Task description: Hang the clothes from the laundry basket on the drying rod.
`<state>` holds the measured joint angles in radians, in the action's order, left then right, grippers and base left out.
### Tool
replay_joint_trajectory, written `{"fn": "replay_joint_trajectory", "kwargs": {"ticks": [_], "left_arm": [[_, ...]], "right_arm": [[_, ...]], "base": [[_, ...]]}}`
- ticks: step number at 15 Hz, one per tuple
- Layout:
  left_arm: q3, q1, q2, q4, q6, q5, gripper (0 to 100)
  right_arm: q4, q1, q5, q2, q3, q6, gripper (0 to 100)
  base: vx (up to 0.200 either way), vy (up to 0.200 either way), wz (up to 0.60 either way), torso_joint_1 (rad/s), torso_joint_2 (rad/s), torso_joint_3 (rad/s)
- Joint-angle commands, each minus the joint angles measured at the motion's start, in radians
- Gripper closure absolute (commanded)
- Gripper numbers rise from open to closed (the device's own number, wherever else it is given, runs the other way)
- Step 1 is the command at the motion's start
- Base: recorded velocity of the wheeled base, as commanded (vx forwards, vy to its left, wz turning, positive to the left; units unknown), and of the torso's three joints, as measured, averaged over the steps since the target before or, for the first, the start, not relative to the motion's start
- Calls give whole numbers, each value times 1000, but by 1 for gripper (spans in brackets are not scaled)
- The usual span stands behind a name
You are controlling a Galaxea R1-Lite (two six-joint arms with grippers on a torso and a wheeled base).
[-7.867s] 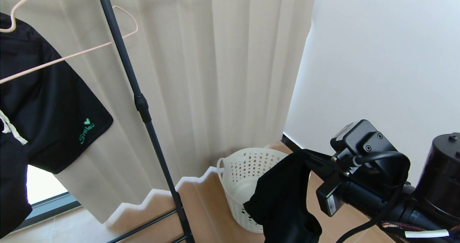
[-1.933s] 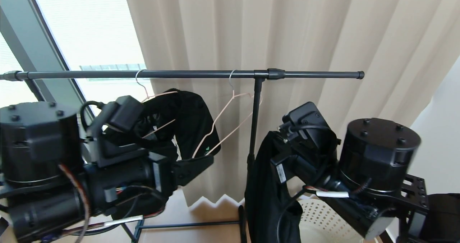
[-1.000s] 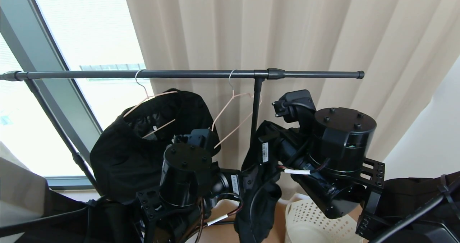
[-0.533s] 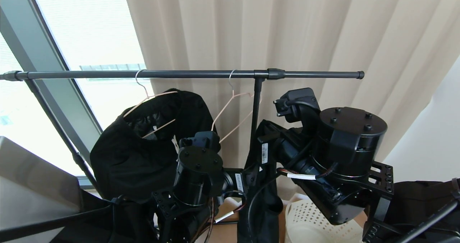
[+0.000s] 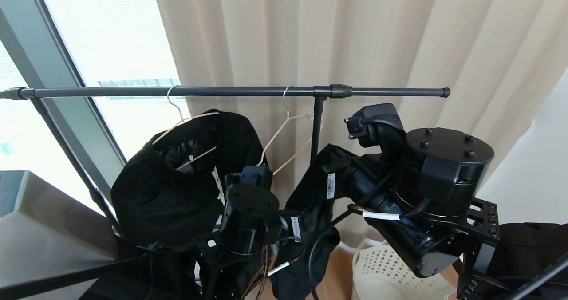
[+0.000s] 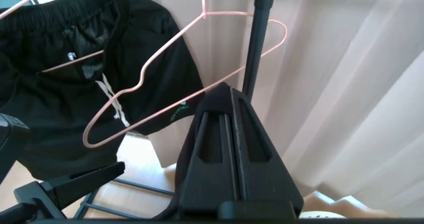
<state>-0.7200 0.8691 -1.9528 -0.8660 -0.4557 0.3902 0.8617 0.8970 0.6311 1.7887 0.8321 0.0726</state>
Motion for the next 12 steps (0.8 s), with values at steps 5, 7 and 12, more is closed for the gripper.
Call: {"fn": "replay_joint_trajectory", "kwargs": {"ticks": [5, 7, 12], "left_arm": [[36, 31, 9, -108, 2, -8, 0], [24, 33, -18, -108, 6, -7, 0], [4, 24, -71, -107, 15, 47, 0]], "right_arm": [[0, 25, -1, 29, 1, 4, 100], [0, 33, -1, 29, 1, 4, 100], [0, 11, 24, 8, 2, 9, 100]], "base": [[0, 0, 0, 0, 0, 0], [0, 0, 0, 0, 0, 0], [0, 0, 0, 0, 0, 0]]}}
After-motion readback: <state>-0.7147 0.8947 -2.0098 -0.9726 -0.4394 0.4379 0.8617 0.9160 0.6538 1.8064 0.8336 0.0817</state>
